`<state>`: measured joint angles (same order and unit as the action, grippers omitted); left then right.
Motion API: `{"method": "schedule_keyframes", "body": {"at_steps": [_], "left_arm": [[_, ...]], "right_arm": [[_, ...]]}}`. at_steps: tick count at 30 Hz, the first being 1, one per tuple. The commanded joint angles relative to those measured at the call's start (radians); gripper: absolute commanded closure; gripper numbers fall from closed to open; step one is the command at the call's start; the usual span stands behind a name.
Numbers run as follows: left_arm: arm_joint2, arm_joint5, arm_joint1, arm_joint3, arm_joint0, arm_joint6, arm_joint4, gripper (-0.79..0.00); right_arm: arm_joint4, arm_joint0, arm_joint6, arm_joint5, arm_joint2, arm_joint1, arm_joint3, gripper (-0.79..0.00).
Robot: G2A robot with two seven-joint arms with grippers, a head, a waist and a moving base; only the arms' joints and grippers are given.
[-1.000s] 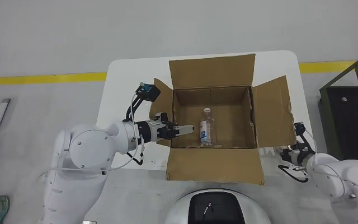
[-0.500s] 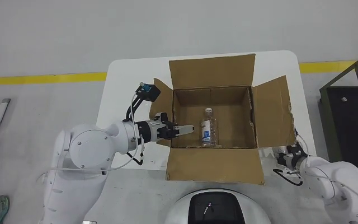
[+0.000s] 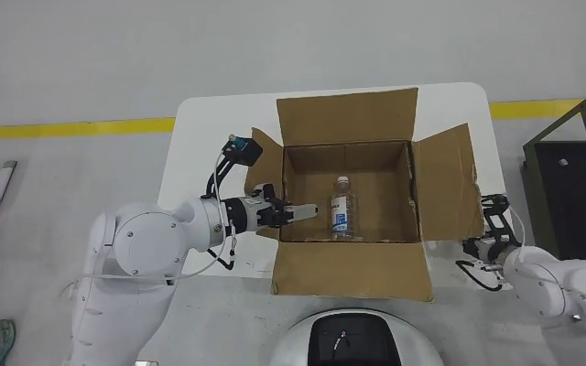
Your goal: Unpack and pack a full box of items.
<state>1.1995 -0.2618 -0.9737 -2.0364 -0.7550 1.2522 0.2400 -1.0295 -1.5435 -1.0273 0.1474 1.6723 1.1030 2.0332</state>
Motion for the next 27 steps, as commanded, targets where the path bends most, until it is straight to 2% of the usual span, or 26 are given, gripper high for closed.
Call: {"method": "schedule_keyframes", "body": {"at_steps": [1, 4, 9, 11, 13, 16, 19, 21, 27], "left_arm": [[0.000, 0.000, 0.000, 0.000, 0.000, 0.000, 0.000, -0.785], [0.000, 0.000, 0.000, 0.000, 0.000, 0.000, 0.000, -0.785], [0.000, 0.000, 0.000, 0.000, 0.000, 0.000, 0.000, -0.785], [0.000, 0.000, 0.000, 0.000, 0.000, 0.000, 0.000, -0.785], [0.000, 0.000, 0.000, 0.000, 0.000, 0.000, 0.000, -0.785], [0.000, 0.000, 0.000, 0.000, 0.000, 0.000, 0.000, -0.785], [0.000, 0.000, 0.000, 0.000, 0.000, 0.000, 0.000, -0.785], [0.000, 0.000, 0.000, 0.000, 0.000, 0.000, 0.000, -0.785], [0.000, 0.000, 0.000, 0.000, 0.000, 0.000, 0.000, -0.785]], "right_arm": [[0.099, -0.006, 0.065, 0.027, 0.079, 0.003, 0.044, 0.000], [0.249, -0.020, 0.153, 0.043, 0.199, 0.008, 0.128, 0.000], [0.469, -0.022, 0.191, 0.064, 0.362, 0.013, 0.278, 0.000], [0.508, -0.009, 0.192, 0.060, 0.392, 0.012, 0.317, 0.000], [0.545, 0.023, 0.194, 0.010, 0.393, 0.008, 0.317, 0.000], [0.575, 0.074, 0.162, -0.061, 0.348, -0.001, 0.317, 0.000], [0.526, 0.114, 0.112, -0.088, 0.241, -0.010, 0.317, 0.000], [0.476, 0.140, 0.094, -0.086, 0.151, -0.014, 0.317, 0.000], [0.297, 0.183, 0.076, 0.002, -0.109, -0.014, 0.317, 0.000]]}}
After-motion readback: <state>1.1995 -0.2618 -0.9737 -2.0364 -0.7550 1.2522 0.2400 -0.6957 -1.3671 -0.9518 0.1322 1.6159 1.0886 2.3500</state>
